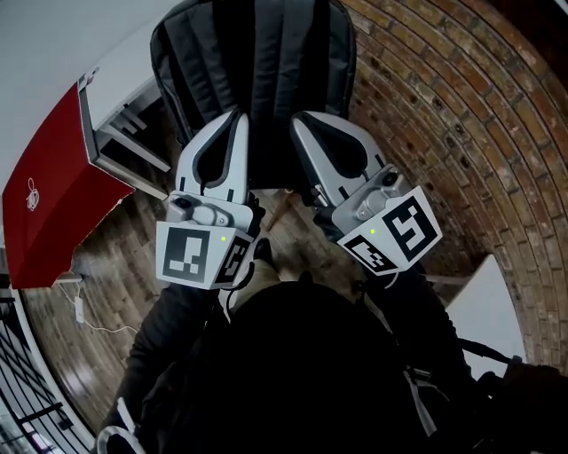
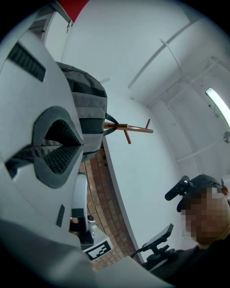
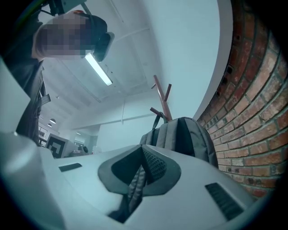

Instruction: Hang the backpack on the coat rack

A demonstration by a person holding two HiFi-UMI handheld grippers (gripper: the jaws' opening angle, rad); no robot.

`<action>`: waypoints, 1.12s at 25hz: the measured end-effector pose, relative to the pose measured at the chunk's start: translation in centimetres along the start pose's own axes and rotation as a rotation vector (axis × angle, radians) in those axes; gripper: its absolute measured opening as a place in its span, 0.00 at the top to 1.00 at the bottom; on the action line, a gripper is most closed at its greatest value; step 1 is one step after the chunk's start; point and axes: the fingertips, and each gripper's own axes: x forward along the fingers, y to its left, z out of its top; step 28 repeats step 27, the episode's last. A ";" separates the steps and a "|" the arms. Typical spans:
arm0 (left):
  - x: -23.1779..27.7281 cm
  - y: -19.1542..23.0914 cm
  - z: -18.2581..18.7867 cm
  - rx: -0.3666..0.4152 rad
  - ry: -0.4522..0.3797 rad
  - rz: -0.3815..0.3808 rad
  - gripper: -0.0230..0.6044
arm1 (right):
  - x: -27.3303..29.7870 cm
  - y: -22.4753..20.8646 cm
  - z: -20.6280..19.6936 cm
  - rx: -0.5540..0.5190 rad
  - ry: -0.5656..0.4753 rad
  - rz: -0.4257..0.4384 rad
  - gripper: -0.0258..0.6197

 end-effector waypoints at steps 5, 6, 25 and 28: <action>0.0 0.1 0.6 0.031 -0.010 -0.003 0.95 | 0.2 0.6 0.2 -0.012 -0.002 0.010 0.95; -0.1 0.2 0.6 0.038 -0.007 0.000 0.95 | 0.2 0.8 0.2 -0.013 -0.002 0.010 0.95; -1.2 -0.6 1.3 0.027 -0.016 -0.032 0.95 | 0.1 2.3 0.8 -0.020 -0.015 0.003 0.95; -1.2 -0.6 1.4 0.032 -0.022 -0.036 0.95 | 0.1 2.3 0.8 -0.019 -0.015 0.001 0.95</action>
